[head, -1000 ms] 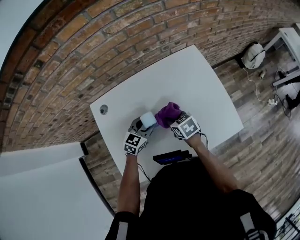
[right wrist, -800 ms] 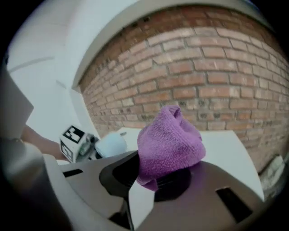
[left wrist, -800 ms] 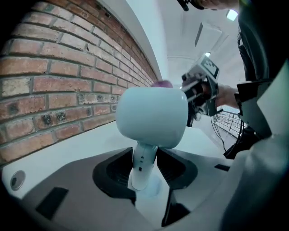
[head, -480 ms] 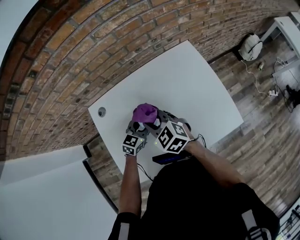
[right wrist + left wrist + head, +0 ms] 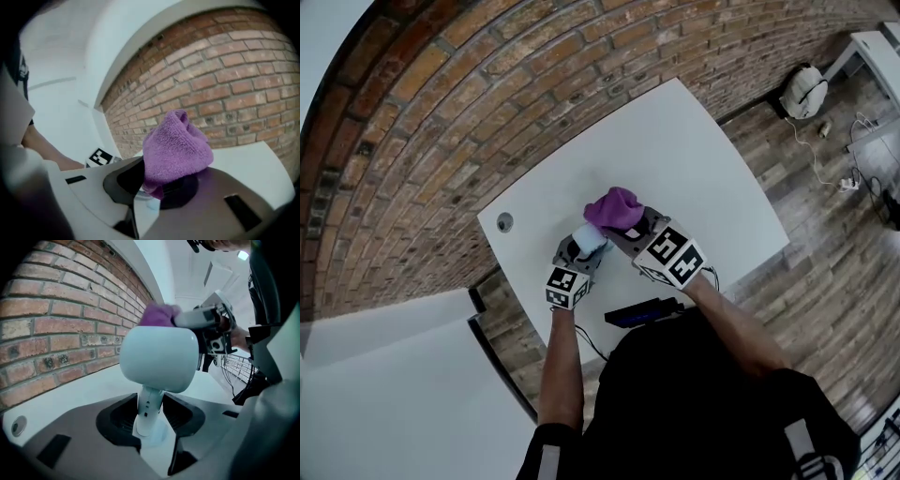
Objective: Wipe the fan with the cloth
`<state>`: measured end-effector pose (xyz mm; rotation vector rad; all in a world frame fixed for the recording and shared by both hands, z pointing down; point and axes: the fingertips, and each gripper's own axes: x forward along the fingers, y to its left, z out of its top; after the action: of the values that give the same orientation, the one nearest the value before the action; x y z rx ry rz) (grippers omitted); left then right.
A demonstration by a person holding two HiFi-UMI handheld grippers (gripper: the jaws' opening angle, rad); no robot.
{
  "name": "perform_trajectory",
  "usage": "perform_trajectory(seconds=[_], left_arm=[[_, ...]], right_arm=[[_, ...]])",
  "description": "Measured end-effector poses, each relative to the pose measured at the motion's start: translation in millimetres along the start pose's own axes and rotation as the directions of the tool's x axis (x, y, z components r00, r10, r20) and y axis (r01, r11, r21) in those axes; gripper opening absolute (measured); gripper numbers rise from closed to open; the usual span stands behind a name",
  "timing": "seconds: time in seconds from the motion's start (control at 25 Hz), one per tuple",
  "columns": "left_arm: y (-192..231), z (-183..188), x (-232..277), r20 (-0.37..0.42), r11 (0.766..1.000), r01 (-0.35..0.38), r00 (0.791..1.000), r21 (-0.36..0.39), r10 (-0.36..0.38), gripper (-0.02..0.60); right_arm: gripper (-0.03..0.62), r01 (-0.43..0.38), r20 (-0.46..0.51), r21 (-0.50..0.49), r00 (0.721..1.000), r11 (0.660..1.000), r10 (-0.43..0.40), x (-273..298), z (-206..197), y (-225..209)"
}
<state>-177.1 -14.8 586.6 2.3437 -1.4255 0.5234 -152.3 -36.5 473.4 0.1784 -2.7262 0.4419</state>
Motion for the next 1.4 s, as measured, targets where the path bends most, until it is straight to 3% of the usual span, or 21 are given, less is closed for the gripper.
perform_trajectory(seconds=[0.08, 0.16, 0.24, 0.4, 0.48, 0.56, 0.6, 0.68, 0.72, 0.84, 0.92, 1.0, 1.08, 1.2, 1.28, 1.4], left_arm=[[0.6, 0.0, 0.3, 0.0, 1.0, -0.003, 1.0, 0.0, 0.003, 0.176], [0.1, -1.4, 0.0, -0.005, 1.0, -0.005, 1.0, 0.0, 0.005, 0.176], [-1.0, -2.5, 0.4, -0.011, 1.0, -0.005, 1.0, 0.002, 0.005, 0.176], [-0.3, -2.5, 1.5, -0.015, 1.0, -0.005, 1.0, 0.007, 0.005, 0.176], [0.7, -4.7, 1.7, -0.025, 1.0, -0.01, 1.0, 0.021, 0.011, 0.176], [1.6, -10.8, 1.9, -0.056, 0.998, -0.023, 0.998, 0.054, 0.026, 0.177], [1.7, -13.2, 0.7, -0.067, 0.997, -0.031, 0.997, 0.065, 0.035, 0.195], [2.8, -18.1, -7.8, -0.077, 0.997, -0.047, 0.996, 0.069, 0.052, 0.295], [3.9, -22.0, -15.9, -0.081, 0.997, -0.054, 0.995, 0.061, 0.059, 0.311], [17.0, -22.4, -62.4, -0.032, 0.987, -0.145, 0.989, -0.072, 0.143, 0.311], [31.7, 13.2, -101.4, 0.103, 0.948, -0.224, 0.962, -0.228, 0.252, 0.309], [33.0, 62.0, -117.8, 0.211, 0.932, -0.216, 0.936, -0.292, 0.283, 0.184], [20.8, 90.6, -104.7, 0.181, 0.954, -0.196, 0.954, -0.228, 0.239, 0.091], [3.2, 90.7, -72.8, 0.0, 0.974, -0.204, 0.979, -0.094, 0.205, 0.006], [-1.8, 85.3, -63.0, -0.086, 0.973, -0.229, 0.97, -0.013, 0.227, 0.006], [-2.9, 84.5, -61.5, -0.151, 0.964, -0.252, 0.953, 0.086, 0.263, 0.006]], right_arm=[[0.067, -0.041, 0.04, -0.15, 0.998, 0.988, 0.048, 1.4, 22.4, 25.5], [0.069, -0.072, -0.014, -0.297, 0.997, 0.952, 0.071, 13.1, 12.5, 44.7], [0.069, -0.077, -0.021, -0.33, 0.997, 0.941, 0.074, 18.2, -2.4, 49.5], [0.068, -0.047, 0.037, -0.129, 0.998, 0.991, 0.053, 11.6, -23.1, 21.4], [0.069, -0.019, -0.076, -0.033, 0.997, 0.999, 0.017, 16.8, -58.9, -3.1], [0.069, 0.027, -0.208, 0.054, 0.978, 0.998, -0.015, 19.2, -96.4, -25.6], [0.068, 0.046, -0.229, 0.112, 0.973, 0.993, -0.019, 16.5, -105.2, -33.2], [0.069, 0.045, -0.182, 0.244, 0.983, 0.969, 0.0, 8.0, -100.7, -39.9], [0.069, 0.027, -0.136, 0.301, 0.991, 0.953, 0.014, 4.0, -91.4, -40.2], [0.069, -0.076, 0.027, 0.404, 0.997, 0.912, 0.071, -5.7, -49.2, -30.0], [0.069, -0.145, 0.132, 0.396, 0.986, 0.907, 0.1, -12.6, -16.9, -19.3], [0.069, -0.173, 0.198, 0.341, 0.974, 0.924, 0.109, -16.6, 7.9, -11.0], [0.068, -0.18, 0.21, 0.291, 0.97, 0.94, 0.121, -11.8, 16.2, -2.2], [0.069, -0.17, 0.157, 0.287, 0.979, 0.943, 0.129, 4.0, -1.0, 5.6], [0.069, -0.132, 0.107, 0.319, 0.989, 0.939, 0.103, 12.1, -24.6, 0.4], [0.069, -0.062, -0.002, 0.412, 0.998, 0.909, 0.069, 20.8, -71.1, -14.9]])
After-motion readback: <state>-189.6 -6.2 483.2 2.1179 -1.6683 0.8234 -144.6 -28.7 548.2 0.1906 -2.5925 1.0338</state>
